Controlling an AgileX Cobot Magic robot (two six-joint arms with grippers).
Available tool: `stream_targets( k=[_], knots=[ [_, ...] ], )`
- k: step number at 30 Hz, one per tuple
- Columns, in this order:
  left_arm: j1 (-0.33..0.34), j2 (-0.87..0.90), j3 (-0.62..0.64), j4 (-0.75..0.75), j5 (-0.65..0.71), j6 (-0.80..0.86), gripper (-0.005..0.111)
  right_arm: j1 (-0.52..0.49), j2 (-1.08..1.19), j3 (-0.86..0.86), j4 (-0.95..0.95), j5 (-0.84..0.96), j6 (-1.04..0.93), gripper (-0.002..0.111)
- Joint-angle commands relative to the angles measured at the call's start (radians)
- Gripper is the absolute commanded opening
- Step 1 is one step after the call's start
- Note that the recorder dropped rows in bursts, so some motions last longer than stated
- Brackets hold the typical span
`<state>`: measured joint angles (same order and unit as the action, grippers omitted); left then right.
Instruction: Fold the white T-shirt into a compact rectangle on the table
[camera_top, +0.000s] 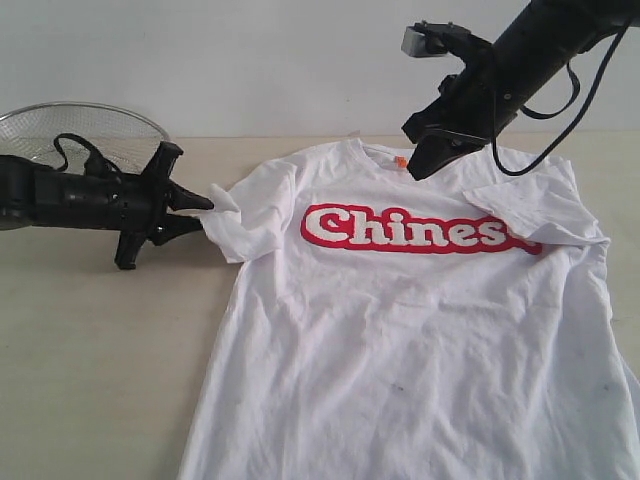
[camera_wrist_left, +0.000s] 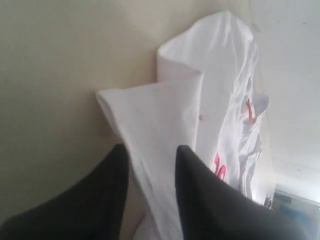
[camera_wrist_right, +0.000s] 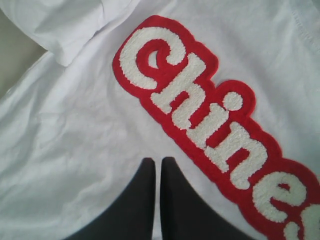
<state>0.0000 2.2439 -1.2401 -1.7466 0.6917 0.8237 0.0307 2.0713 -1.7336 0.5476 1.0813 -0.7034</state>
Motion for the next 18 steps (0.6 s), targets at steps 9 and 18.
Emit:
stream_targets(
  k=[9,18],
  knots=[
    [-0.064,0.001,-0.097,0.002,0.106,0.16,0.005,0.0,-0.004,0.001,-0.001,-0.001,-0.009,0.0],
    [-0.195,0.001,-0.243,0.147,0.094,0.257,0.005,0.0,-0.004,0.001,-0.001,-0.007,-0.009,0.0]
  ],
)
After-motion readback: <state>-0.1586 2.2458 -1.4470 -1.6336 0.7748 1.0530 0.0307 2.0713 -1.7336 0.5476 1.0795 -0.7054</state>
